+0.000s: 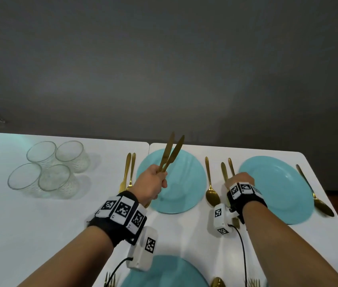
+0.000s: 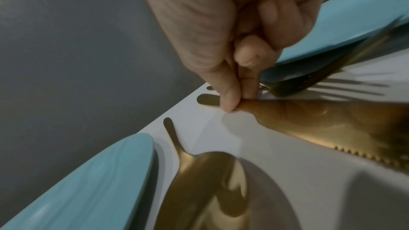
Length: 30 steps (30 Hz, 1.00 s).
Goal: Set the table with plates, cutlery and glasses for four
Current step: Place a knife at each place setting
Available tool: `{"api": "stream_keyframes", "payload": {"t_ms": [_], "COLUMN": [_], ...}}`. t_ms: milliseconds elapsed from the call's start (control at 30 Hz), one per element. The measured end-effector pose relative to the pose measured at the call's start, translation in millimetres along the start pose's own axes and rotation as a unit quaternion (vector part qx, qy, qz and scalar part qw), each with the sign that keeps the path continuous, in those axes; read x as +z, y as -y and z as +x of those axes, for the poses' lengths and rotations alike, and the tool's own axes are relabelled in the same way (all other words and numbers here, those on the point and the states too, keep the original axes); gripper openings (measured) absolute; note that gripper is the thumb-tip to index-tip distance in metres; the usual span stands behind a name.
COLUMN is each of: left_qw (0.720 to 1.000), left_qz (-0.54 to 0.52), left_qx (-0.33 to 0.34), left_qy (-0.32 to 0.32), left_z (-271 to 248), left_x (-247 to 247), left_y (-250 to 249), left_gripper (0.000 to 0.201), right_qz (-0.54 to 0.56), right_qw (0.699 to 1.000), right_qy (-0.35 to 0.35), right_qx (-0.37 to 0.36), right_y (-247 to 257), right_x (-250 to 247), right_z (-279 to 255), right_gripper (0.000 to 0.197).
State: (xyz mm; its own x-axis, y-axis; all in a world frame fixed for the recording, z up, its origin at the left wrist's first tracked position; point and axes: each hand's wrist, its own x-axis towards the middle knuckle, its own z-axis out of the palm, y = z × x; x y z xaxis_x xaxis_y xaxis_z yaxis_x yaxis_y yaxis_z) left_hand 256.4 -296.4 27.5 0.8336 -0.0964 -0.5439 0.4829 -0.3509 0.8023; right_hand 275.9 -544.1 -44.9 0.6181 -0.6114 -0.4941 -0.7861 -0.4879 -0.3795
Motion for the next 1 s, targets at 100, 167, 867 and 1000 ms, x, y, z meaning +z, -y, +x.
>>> {"api": "stream_keyframes", "payload": {"t_ms": [100,167,867,1000], "left_qw": [1.0,1.0,0.999,0.998], "left_qz": [0.005,0.005,-0.016,-0.05], "left_qx": [-0.008,-0.013,-0.027,-0.03], "left_qy": [0.0,-0.002,-0.018,-0.016], "left_z": [2.0,2.7,2.9,-6.3], "left_x": [5.2,6.8,3.0,4.5], "left_y": [-0.3,0.9,16.7,18.2], "left_gripper": [0.013,0.013,0.013,0.019], "right_qz": [0.008,-0.046,-0.076,-0.071], "right_qw": [1.0,0.997,0.993,0.993], "right_qy": [-0.026,-0.043,-0.071,-0.063], "right_qx": [-0.005,-0.046,-0.056,-0.068], "right_y": [1.7,3.0,7.5,12.7], "right_x": [-1.0,-0.7,2.0,-6.6], "right_z": [4.3,7.9,16.9,7.3], "right_gripper": [0.018,0.013,0.009,0.011]}}
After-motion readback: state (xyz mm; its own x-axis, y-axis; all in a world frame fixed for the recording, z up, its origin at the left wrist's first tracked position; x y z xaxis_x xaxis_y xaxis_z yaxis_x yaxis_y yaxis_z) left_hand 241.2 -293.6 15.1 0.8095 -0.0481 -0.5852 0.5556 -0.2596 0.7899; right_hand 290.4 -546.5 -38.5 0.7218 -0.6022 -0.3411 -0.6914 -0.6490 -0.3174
